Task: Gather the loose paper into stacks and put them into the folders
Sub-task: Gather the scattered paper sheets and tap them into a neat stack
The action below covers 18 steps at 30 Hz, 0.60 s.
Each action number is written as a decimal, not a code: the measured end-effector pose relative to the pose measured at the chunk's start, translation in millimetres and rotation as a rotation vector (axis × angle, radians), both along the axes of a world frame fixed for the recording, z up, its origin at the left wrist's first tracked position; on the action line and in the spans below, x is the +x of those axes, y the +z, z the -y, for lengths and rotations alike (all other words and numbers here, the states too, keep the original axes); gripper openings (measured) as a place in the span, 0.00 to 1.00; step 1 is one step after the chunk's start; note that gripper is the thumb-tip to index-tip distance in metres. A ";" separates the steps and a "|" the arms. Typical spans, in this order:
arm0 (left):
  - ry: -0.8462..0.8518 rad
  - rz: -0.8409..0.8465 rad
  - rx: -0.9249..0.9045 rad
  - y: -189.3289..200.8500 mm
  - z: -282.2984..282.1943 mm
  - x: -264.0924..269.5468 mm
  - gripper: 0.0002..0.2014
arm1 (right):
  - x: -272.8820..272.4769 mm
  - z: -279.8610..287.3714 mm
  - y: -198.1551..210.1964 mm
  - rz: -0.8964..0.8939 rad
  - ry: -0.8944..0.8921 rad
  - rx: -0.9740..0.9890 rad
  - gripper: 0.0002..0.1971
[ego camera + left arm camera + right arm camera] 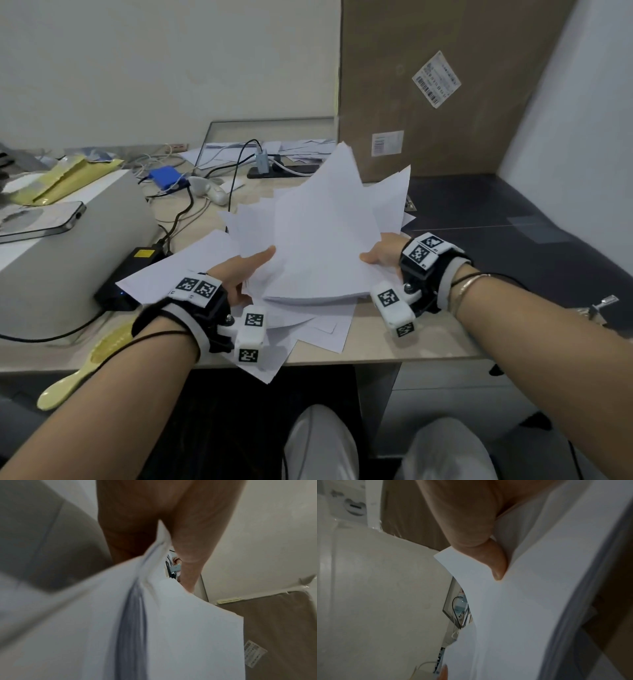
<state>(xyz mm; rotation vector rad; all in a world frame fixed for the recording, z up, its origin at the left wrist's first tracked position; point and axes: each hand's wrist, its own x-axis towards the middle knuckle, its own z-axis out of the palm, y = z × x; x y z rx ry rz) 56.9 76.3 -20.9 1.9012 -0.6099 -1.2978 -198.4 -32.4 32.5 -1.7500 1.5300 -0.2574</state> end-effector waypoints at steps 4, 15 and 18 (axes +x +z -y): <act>-0.041 -0.056 0.061 -12.3 6.0 9.8 0.42 | 16.7 -0.1 -3.1 -0.133 0.144 -0.058 0.27; 0.134 -0.087 -0.218 6.5 -5.7 -28.4 0.12 | -3.8 25.5 -37.9 0.215 0.020 -0.052 0.26; 0.132 -0.087 -0.263 4.4 -12.2 -28.3 0.14 | -31.0 34.7 -31.0 0.257 -0.139 -0.149 0.24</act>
